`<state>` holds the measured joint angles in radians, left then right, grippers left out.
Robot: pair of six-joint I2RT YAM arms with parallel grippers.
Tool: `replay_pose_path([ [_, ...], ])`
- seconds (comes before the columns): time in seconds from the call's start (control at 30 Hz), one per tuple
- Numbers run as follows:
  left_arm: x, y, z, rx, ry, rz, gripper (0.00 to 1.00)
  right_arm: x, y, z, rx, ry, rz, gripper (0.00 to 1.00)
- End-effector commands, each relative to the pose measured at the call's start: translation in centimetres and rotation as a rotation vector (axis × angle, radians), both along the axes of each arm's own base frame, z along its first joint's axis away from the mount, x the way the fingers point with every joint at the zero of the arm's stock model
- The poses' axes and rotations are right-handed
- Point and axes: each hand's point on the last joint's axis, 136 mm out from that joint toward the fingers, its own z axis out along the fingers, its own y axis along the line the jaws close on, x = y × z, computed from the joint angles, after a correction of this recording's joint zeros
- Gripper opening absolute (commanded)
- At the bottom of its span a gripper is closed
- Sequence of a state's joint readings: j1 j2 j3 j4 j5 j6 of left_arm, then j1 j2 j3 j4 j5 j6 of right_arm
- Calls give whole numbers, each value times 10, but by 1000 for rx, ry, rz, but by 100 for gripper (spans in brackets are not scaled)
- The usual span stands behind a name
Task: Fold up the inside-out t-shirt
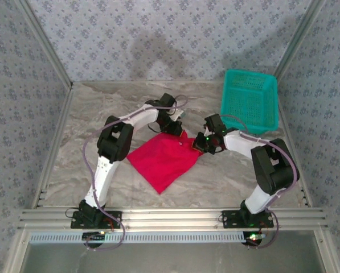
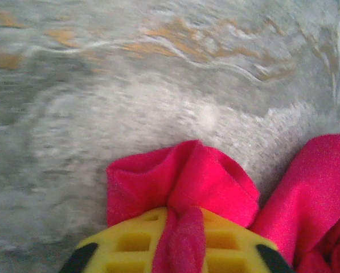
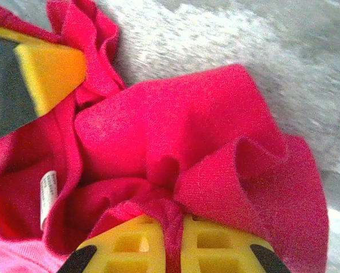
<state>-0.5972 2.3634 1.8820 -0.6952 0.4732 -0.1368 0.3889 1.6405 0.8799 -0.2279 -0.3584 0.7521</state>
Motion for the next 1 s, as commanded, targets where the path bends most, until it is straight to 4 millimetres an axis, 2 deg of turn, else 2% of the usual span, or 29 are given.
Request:
replay_pose_path([
  [0.0, -50, 51, -78, 311, 168, 7, 0, -1, -12, 4, -11, -23, -21, 0],
  [0.13, -24, 75, -62, 285, 157, 178, 0, 4, -22, 9, -27, -40, -30, 0],
  [0.23, 1, 96, -38, 141, 181, 379, 0, 19, -27, 19, -35, -59, -21, 0],
  [0.33, 15, 108, -7, 23, 146, 520, 0, 37, -18, 30, -32, -76, 15, 0],
  [0.47, 14, 113, 32, -121, 90, 653, 0, 59, 6, 39, -16, -88, 104, 0],
  [0.5, 12, 113, 40, -157, 77, 676, 0, 70, 14, 52, -5, -116, 123, 0],
  [0.53, 11, 114, 50, -195, 58, 700, 0, 74, 19, 56, -4, -118, 139, 0],
  [0.77, 5, 123, 101, -321, -67, 753, 0, 93, 41, 76, 3, -141, 224, 0],
  [0.87, 3, 124, 109, -354, -110, 752, 0, 97, 43, 70, -14, -130, 239, 0],
  [0.97, 6, 128, 96, -318, -119, 755, 0, 103, 43, 54, -25, -101, 233, 0],
])
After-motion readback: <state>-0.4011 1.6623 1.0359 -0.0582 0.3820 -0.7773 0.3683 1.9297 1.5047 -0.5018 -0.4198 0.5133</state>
